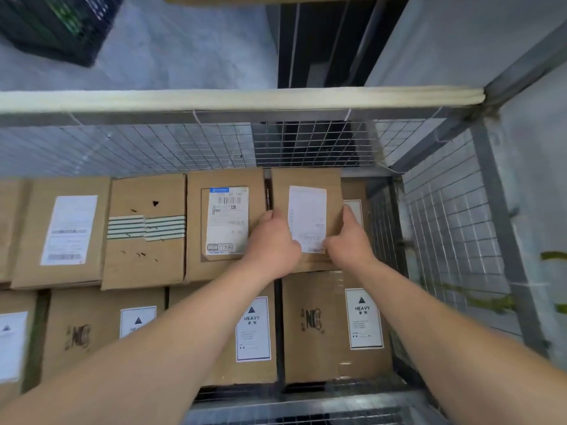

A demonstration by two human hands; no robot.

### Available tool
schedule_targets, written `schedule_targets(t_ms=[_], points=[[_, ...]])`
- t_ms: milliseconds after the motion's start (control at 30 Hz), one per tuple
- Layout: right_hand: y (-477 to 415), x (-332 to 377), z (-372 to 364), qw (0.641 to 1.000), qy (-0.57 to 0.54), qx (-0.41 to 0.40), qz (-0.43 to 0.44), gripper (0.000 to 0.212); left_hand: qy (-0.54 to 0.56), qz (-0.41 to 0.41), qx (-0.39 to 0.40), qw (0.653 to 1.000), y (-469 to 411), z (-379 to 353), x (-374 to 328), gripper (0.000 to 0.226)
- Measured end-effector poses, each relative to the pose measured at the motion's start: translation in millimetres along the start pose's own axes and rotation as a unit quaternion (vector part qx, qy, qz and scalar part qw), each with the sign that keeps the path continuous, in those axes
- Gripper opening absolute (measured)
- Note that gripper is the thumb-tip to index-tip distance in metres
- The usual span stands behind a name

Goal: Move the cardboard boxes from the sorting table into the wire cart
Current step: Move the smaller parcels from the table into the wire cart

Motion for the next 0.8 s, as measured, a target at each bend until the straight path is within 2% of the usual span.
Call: schedule_targets(t_ms=[200,433,500,633,733,800], points=[[7.5,2.4,-17.4,0.997,0.058,0.043,-0.009,0.097,-0.045,-0.011,0.002,0.999,13.0,-4.6,5.4,0.062],[13.7,14.8,-6.6,0.986,0.113,0.115,-0.033,0.098,-0.054,-0.038,0.002,0.998,31.2,21.8,6.8,0.047],[27.0,24.2,0.8,0.985,0.14,0.1,-0.02,0.09,-0.062,-0.05,-0.005,0.997,41.1,34.8,2.9,0.044],[66.6,49.3,17.3,0.988,0.147,0.039,0.012,0.055,-0.093,-0.076,-0.015,0.993,67.7,67.4,-10.8,0.054],[110.5,76.3,30.7,0.992,0.122,0.013,0.042,0.054,-0.124,-0.106,-0.031,0.986,95.3,98.8,-24.3,0.062],[146.7,98.8,44.7,0.99,0.128,-0.022,0.054,0.062,-0.146,-0.131,-0.045,0.98,117.0,122.6,-34.0,0.065]])
Point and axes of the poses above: each hand's wrist, its own y-axis away from the middle knuckle, its own z-axis out of the back of the hand, x = y × z, the point moved 7 cm from there along -y, towards the middle knuckle, and after that the axes turned 8 degrees about -y, right-handed, at the moved point
